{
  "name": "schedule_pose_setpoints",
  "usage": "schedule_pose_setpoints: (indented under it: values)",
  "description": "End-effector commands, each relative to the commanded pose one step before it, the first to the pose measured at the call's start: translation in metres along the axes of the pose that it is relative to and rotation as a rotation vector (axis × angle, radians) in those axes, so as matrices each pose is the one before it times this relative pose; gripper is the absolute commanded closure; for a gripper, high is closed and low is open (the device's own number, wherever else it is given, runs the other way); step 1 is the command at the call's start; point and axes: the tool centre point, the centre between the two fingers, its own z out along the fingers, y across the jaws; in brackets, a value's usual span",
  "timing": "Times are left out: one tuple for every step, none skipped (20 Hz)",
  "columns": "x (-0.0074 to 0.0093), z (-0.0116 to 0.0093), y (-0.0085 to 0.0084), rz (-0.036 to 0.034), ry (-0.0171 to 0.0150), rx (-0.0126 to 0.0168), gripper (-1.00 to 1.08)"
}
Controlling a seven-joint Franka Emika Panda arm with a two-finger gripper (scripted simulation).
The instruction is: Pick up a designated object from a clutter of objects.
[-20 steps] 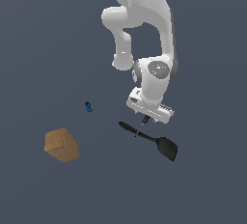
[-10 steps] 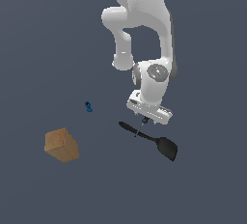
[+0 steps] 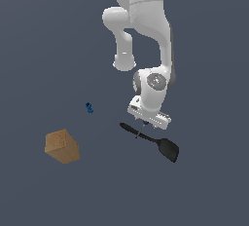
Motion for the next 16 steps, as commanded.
schedule_pose_setpoints:
  values:
    - [0.00046, 0.00222, -0.00043, 0.00019, 0.00097, 0.00083, -0.92]
    - [0.00000, 0.00000, 0.00000, 0.00000, 0.00000, 0.00000, 1.08]
    - [0.00000, 0.00000, 0.00000, 0.00000, 0.00000, 0.00000, 1.08]
    - [0.00000, 0.00000, 0.00000, 0.00000, 0.00000, 0.00000, 1.08]
    - [0.00000, 0.00000, 0.00000, 0.00000, 0.00000, 0.00000, 1.08]
    - [0.00000, 0.00000, 0.00000, 0.00000, 0.00000, 0.00000, 1.08]
    - [0.00000, 0.00000, 0.00000, 0.00000, 0.00000, 0.00000, 1.08]
    - [0.00000, 0.00000, 0.00000, 0.00000, 0.00000, 0.00000, 1.08]
    - [0.00000, 0.00000, 0.00000, 0.00000, 0.00000, 0.00000, 1.08]
    - [0.00000, 0.00000, 0.00000, 0.00000, 0.00000, 0.00000, 1.08]
    - [0.00000, 0.00000, 0.00000, 0.00000, 0.00000, 0.00000, 1.08]
    - [-0.00005, -0.00028, -0.00026, -0.00056, 0.00025, 0.00031, 1.08]
    - [0.00006, -0.00024, -0.00010, 0.00000, 0.00000, 0.00000, 1.08]
    - [0.00019, -0.00071, -0.00031, 0.00000, 0.00000, 0.00000, 1.08]
    - [0.00032, -0.00118, -0.00052, 0.00000, 0.00000, 0.00000, 1.08]
    - [0.00045, -0.00165, -0.00073, 0.00000, 0.00000, 0.00000, 1.08]
